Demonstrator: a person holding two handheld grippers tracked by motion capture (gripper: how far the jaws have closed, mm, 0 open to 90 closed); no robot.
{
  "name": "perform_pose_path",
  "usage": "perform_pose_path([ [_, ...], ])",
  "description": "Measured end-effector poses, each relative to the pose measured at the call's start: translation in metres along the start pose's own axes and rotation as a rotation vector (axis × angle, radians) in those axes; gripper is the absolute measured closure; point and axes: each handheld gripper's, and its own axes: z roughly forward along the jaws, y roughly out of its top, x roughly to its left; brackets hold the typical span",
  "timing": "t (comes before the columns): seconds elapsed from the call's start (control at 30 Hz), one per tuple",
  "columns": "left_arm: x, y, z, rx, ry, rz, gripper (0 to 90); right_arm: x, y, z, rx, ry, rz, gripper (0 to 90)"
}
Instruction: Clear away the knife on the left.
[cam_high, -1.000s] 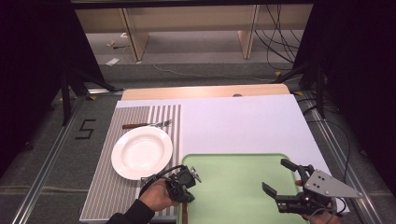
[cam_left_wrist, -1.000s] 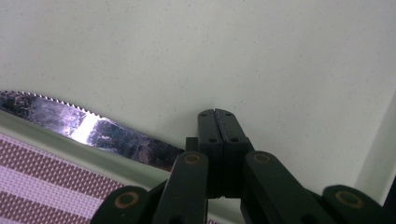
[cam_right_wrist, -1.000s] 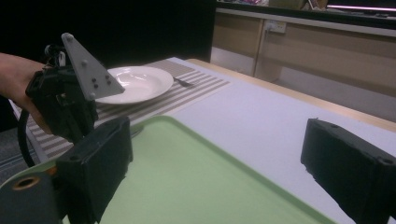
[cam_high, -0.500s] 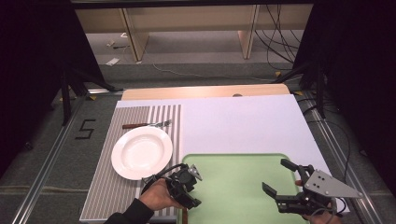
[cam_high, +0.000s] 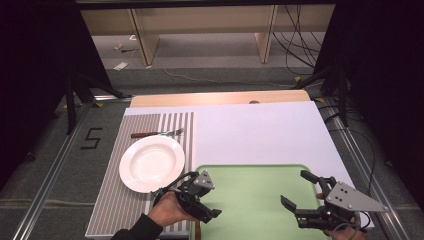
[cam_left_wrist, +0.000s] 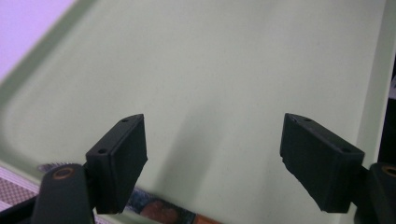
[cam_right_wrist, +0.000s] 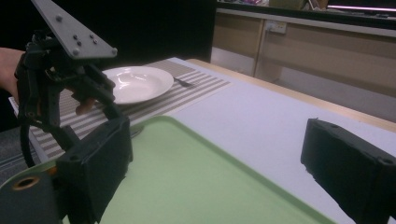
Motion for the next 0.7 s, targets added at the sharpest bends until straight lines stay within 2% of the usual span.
perform_pose_path([
  [0.37,-0.003,-0.001,-0.007,-0.094,0.025,0.017,16.8,0.000,0.000,0.000,-0.001,0.000,0.000,10.0],
  [0.7,-0.003,-0.005,-0.017,-0.219,0.066,0.017,15.6,0.000,0.000,0.000,-0.003,-0.001,0.001,10.0],
])
